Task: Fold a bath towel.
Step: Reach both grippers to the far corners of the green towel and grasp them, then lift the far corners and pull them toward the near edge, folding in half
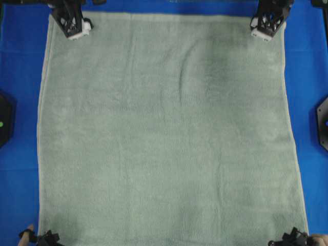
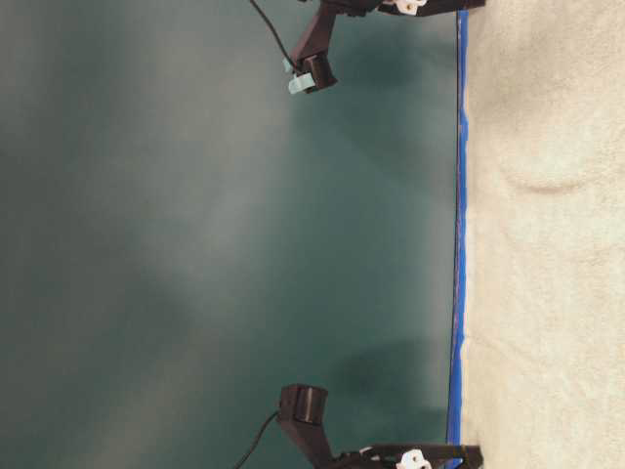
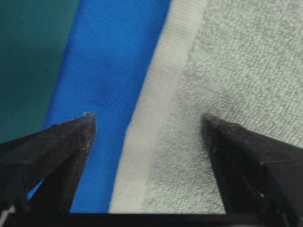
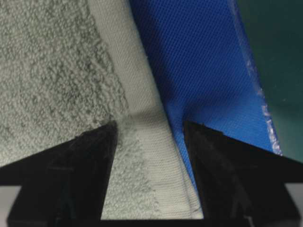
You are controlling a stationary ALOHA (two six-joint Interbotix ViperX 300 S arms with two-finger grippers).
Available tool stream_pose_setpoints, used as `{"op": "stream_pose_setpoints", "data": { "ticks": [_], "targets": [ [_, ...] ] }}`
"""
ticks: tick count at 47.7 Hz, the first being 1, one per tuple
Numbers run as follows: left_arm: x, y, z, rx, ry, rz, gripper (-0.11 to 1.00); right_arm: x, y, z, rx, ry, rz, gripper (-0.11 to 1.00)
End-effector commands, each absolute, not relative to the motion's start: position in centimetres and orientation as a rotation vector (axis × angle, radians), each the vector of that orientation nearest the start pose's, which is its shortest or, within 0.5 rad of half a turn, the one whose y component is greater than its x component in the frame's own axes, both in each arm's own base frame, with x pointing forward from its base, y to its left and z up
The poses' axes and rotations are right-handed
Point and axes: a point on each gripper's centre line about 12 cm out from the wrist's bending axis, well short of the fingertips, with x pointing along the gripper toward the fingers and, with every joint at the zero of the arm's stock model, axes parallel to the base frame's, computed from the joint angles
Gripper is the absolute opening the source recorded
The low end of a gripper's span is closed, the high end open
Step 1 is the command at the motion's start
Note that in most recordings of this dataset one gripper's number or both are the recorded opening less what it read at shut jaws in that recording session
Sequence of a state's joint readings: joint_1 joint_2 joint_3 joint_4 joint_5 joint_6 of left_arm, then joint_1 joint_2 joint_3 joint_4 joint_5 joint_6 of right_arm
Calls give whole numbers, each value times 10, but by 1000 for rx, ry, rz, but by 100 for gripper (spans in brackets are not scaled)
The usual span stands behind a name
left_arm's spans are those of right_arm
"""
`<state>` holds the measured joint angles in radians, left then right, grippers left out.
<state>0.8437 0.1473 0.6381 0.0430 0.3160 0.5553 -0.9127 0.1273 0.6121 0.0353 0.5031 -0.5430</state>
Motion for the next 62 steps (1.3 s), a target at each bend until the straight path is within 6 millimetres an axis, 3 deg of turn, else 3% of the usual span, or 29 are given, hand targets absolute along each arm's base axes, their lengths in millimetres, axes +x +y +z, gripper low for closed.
{"op": "stream_pose_setpoints", "data": {
  "ticks": [1,8,12,19,27,36,45,53,57,62],
  "targets": [
    [241,280,84,40,1227,420,87,221,-286,100,147,1277,-461,61],
    [243,274,70,30,1255,391,86,220,-286,91,156,1286,-458,57],
    [244,273,71,27,1255,390,82,219,-284,90,170,1291,-456,45],
    [238,263,69,10,1302,357,47,219,-279,89,197,1315,-435,8],
    [233,259,75,-4,1319,352,5,220,-274,89,200,1331,-417,7],
    [237,263,101,23,1269,384,4,222,-273,97,197,1308,-427,7],
    [236,261,145,40,1238,407,4,224,-270,135,165,1234,-463,7],
    [238,247,186,79,1202,400,4,222,-257,173,157,1184,-484,7],
    [239,238,194,94,1194,386,4,221,-249,180,169,1181,-483,7],
    [239,229,189,77,1205,375,4,221,-241,177,184,1186,-478,7]
  ]
}}
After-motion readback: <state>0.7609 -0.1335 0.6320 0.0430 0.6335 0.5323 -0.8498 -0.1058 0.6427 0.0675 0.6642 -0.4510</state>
